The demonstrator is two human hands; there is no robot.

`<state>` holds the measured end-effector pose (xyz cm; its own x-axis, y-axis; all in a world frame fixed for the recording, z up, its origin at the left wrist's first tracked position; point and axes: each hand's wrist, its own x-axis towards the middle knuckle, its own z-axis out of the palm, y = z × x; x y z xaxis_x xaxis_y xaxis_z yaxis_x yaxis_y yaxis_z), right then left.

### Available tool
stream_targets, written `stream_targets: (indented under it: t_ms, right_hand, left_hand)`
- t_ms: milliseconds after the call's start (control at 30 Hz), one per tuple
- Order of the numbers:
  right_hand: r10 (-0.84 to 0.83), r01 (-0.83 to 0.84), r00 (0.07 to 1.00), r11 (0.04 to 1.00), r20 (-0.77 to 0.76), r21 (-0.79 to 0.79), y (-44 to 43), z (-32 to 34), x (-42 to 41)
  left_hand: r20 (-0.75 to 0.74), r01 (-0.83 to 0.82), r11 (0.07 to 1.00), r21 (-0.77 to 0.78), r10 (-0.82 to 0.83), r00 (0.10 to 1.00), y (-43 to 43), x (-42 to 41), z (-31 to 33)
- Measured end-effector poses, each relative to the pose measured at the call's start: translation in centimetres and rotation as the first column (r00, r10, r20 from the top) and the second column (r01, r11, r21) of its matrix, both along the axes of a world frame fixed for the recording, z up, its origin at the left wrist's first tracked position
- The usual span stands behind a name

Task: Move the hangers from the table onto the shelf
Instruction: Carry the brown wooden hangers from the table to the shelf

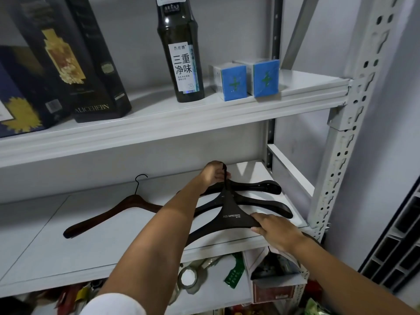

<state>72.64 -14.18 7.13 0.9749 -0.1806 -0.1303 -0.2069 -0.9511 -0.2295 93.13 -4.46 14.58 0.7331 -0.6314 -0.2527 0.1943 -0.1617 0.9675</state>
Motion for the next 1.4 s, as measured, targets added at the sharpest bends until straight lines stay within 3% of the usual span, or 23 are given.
stream_targets:
  t_ms: [67, 167, 400, 533, 600, 633, 700, 800, 967, 1133, 1233, 1400]
  right_hand:
    - [0.028, -0.029, 1.000, 0.995, -0.004, -0.095, 0.2, 0.0, 0.2]
    - [0.045, -0.046, 0.999, 0.983, -0.013, -0.180, 0.5, -0.2, 0.4]
    - [-0.017, 0.018, 1.000, 0.993, 0.007, -0.121, 1.1, -0.6, 1.4]
    - [-0.033, 0.036, 0.999, 0.990, 0.024, -0.134, 1.7, -0.8, 2.2]
    - [-0.042, 0.046, 0.999, 0.988, 0.031, -0.150, 1.9, -1.0, 2.7]
    - [-0.056, 0.060, 0.998, 0.987, 0.035, -0.150, 1.9, -1.1, 3.0]
    - [-0.105, 0.109, 0.994, 0.988, 0.039, -0.108, 1.6, -1.3, 3.5]
    - [-0.178, 0.179, 0.983, 0.983, 0.045, -0.030, 0.5, -1.5, 4.4]
    - [-0.178, 0.178, 0.984, 0.979, 0.006, -0.099, -0.5, -0.6, 6.0]
    - [-0.123, 0.116, 0.991, 0.987, -0.061, -0.110, -0.1, -1.9, 6.9]
    - [-0.084, 0.074, 0.996, 0.963, -0.027, -0.258, 0.0, -3.7, 7.2]
    - [-0.090, 0.086, 0.996, 0.898, 0.012, -0.432, -0.5, -5.6, 7.3]
  left_hand:
    - [0.049, -0.049, 0.996, 0.068, 0.046, 0.998, -0.2, 0.6, -0.4]
    - [-0.012, -0.074, 0.994, 0.078, 0.075, 0.997, -0.3, 1.5, -1.4]
    - [-0.047, -0.103, 0.993, -0.062, 0.101, 0.994, 0.9, 3.0, -1.9]
    - [0.053, -0.092, 0.996, -0.002, 0.092, 0.994, 1.5, 3.7, -1.6]
    - [0.227, -0.059, 0.985, 0.162, 0.021, 0.974, 1.4, 4.2, -1.8]
    - [0.371, -0.064, 0.954, 0.293, -0.052, 0.927, 1.4, 4.3, -2.1]
    - [0.618, -0.153, 0.833, 0.531, -0.257, 0.743, 1.8, 3.9, -3.1]
    - [0.748, -0.255, 0.748, 0.613, -0.446, 0.491, 3.0, 1.3, -5.3]
    - [0.624, -0.190, 0.601, 0.777, -0.691, 0.366, 6.4, -2.6, -10.1]
    - [0.602, -0.322, 0.514, 0.795, -0.732, 0.319, 7.6, -2.4, -12.4]
    - [0.592, -0.359, 0.494, 0.792, -0.763, 0.257, 7.4, -1.9, -13.0]
    - [0.507, -0.313, 0.417, 0.853, -0.804, 0.309, 6.4, -1.2, -13.9]
